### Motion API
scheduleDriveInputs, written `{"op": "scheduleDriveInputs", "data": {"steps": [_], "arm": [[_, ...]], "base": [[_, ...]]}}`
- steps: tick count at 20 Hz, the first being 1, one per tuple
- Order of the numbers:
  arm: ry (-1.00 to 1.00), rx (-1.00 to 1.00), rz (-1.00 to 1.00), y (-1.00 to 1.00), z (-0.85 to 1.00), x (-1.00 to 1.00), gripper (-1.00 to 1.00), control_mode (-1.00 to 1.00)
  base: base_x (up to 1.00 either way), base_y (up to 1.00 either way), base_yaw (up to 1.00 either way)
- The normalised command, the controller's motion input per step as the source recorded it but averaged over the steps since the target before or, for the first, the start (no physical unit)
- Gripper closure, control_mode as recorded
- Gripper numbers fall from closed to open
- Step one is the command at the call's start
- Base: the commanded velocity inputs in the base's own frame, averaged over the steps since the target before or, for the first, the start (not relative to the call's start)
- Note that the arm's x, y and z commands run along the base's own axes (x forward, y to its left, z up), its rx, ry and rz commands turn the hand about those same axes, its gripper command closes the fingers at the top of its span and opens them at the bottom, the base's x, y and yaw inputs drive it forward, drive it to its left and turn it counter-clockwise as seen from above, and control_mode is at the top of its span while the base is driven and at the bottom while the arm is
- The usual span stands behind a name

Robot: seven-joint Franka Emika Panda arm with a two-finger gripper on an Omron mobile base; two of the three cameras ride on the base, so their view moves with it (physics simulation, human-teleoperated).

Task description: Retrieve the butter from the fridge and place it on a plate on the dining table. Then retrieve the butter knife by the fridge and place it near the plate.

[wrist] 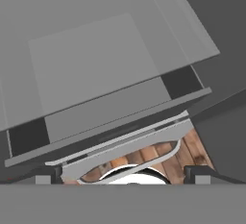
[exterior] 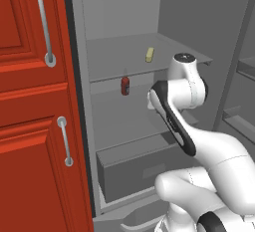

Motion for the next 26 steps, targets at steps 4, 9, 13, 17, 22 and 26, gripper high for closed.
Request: {"op": "scheduleDriveInputs", "data": {"steps": [4, 9, 13, 17, 22, 26], "arm": [[-0.10, 0.00, -0.08, 0.05, 0.22, 0.00, -1.00, -1.00], [-0.16, 0.00, -0.10, 0.14, 0.52, -0.05, -1.00, -1.00], [-0.21, 0.00, -0.10, 0.08, 0.68, -0.09, -1.00, -1.00], [-0.15, 0.00, -0.07, 0.01, 0.56, -0.10, -1.00, -1.00], [-0.17, 0.00, -0.03, 0.00, 0.40, 0.00, -1.00, -1.00], [-0.19, 0.00, -0.02, 0.00, 0.42, 0.00, -1.00, -1.00]], "base": [[0.00, 0.00, 0.00], [0.00, 0.00, 0.00], [0.00, 0.00, 0.00], [0.00, 0.00, 0.00], [0.00, 0.00, 0.00], [0.00, 0.00, 0.00]]}}
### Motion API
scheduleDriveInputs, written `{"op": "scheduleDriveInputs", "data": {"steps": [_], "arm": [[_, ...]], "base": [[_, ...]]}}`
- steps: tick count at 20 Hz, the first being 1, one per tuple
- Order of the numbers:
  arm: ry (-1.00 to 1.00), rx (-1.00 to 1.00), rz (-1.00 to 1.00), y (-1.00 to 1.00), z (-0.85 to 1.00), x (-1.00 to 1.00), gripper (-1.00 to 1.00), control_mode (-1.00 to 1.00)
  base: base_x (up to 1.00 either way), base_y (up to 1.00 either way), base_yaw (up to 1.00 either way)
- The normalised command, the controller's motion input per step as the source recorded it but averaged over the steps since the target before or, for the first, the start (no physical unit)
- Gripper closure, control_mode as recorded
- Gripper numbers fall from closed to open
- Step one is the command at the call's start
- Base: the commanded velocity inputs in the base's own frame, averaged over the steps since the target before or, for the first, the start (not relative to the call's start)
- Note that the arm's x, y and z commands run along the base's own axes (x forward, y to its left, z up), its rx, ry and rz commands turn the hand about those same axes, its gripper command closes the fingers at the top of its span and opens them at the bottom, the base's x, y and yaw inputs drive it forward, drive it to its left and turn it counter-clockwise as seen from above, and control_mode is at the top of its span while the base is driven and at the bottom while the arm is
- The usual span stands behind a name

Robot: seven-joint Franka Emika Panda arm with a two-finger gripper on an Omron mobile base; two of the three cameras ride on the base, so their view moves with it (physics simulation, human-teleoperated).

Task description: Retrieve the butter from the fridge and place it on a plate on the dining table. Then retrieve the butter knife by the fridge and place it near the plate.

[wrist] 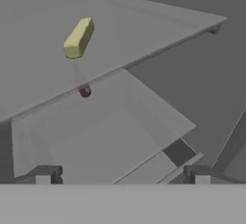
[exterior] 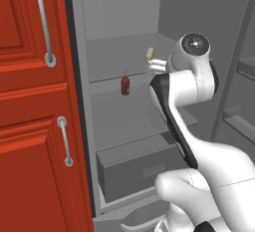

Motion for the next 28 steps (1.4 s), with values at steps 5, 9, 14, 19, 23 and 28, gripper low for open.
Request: {"op": "scheduleDriveInputs", "data": {"steps": [5, 9, 14, 19, 23, 28], "arm": [[-0.21, 0.00, 0.00, 0.00, 0.55, 0.00, -1.00, -1.00], [-0.02, 0.00, 0.00, 0.00, 0.37, 0.18, -1.00, -1.00], [0.12, 0.00, 0.00, 0.00, 0.13, 0.40, -1.00, -1.00], [0.09, 0.00, 0.00, 0.00, 0.00, 0.50, -1.00, -1.00], [0.01, 0.00, 0.00, 0.00, 0.00, 0.49, -1.00, -1.00], [0.00, 0.00, 0.00, 0.00, 0.00, 0.46, -1.00, -1.00]], "base": [[0.00, 0.00, 0.00], [0.00, 0.00, 0.00], [0.00, 0.00, 0.00], [0.00, 0.00, 0.00], [0.00, 0.00, 0.00], [0.00, 0.00, 0.00]]}}
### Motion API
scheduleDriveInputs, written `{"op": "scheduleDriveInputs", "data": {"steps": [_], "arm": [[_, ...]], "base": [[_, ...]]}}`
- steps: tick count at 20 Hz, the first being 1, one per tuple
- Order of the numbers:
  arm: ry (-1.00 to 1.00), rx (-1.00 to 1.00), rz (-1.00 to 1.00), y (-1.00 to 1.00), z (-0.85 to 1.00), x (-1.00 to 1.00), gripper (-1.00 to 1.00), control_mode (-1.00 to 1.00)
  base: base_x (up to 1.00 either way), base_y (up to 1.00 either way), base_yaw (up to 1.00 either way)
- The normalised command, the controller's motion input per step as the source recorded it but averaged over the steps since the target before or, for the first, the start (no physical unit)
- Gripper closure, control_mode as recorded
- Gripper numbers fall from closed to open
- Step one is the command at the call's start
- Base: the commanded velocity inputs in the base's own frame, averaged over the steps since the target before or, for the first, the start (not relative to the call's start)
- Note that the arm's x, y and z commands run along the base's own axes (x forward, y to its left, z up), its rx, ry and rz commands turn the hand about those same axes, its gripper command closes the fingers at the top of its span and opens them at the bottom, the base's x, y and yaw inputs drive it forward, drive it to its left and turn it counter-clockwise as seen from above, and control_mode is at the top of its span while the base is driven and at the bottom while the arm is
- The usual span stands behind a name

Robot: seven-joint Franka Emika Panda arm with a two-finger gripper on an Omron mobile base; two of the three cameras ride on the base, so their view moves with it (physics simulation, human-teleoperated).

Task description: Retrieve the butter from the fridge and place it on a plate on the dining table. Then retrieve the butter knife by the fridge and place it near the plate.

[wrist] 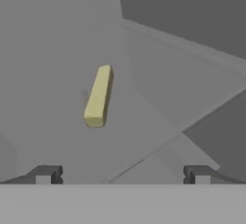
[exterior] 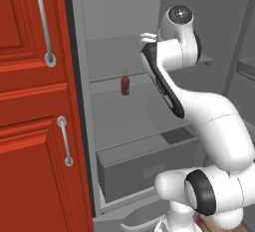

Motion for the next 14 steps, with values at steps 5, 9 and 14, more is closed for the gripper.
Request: {"op": "scheduleDriveInputs", "data": {"steps": [5, 9, 14], "arm": [[0.08, 0.00, 0.00, 0.00, 0.00, 0.40, -1.00, -1.00], [0.00, 0.00, 0.01, 0.00, -0.16, 0.22, -1.00, -1.00], [0.00, 0.00, 0.03, 0.00, -0.16, 0.21, -1.00, -1.00]], "base": [[0.00, 0.00, 0.00], [0.00, 0.00, 0.00], [0.00, 0.00, 0.00]]}}
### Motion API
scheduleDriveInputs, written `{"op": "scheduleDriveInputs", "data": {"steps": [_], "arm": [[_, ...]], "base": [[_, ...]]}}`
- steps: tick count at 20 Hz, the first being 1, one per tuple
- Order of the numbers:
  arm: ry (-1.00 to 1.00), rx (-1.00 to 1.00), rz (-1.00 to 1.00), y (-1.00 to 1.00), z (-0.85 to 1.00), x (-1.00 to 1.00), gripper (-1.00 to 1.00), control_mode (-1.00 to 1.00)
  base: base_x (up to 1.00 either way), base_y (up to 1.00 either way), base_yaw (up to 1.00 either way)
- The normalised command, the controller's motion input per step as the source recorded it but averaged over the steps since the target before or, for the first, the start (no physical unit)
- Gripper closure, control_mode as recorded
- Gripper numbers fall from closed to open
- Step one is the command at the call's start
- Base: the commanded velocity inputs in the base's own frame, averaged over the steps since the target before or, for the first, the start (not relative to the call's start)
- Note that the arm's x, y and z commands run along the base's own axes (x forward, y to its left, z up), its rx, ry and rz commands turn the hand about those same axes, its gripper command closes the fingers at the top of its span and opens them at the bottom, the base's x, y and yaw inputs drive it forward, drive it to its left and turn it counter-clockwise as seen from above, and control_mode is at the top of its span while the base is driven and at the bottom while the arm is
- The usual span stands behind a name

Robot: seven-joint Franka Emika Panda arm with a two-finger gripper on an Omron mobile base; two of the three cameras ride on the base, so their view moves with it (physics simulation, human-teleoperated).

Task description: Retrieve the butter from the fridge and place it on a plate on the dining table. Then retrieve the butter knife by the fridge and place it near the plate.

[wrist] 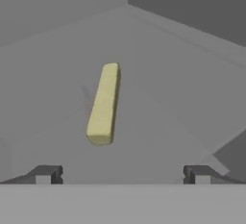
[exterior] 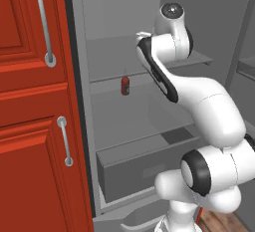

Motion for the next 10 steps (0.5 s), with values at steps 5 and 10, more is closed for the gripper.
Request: {"op": "scheduleDriveInputs", "data": {"steps": [5, 10], "arm": [[0.02, 0.00, 0.00, 0.00, -0.09, 0.36, -1.00, -1.00], [0.09, 0.00, 0.00, 0.00, 0.00, 0.46, -1.00, -1.00]], "base": [[0.00, 0.00, 0.00], [0.00, 0.00, 0.00]]}}
